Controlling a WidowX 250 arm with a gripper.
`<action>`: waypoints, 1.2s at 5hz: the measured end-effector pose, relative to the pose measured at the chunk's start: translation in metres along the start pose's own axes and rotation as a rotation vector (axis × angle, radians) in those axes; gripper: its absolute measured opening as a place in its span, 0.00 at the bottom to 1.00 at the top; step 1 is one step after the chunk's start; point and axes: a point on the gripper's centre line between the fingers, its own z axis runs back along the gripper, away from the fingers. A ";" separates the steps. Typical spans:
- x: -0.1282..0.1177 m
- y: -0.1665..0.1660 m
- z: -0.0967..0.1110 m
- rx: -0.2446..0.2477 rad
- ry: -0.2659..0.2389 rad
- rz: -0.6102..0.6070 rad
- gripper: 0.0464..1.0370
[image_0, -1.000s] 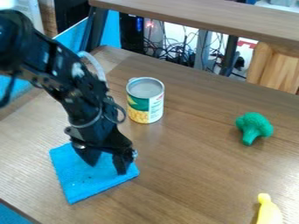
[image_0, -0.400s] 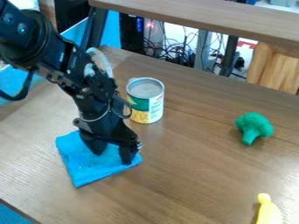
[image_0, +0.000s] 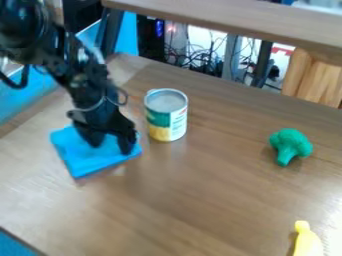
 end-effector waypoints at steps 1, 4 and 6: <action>0.012 0.017 -0.006 0.012 0.004 0.039 0.96; 0.017 0.039 -0.001 -0.025 0.027 0.112 0.96; 0.008 0.054 0.077 -0.106 -0.031 0.201 0.96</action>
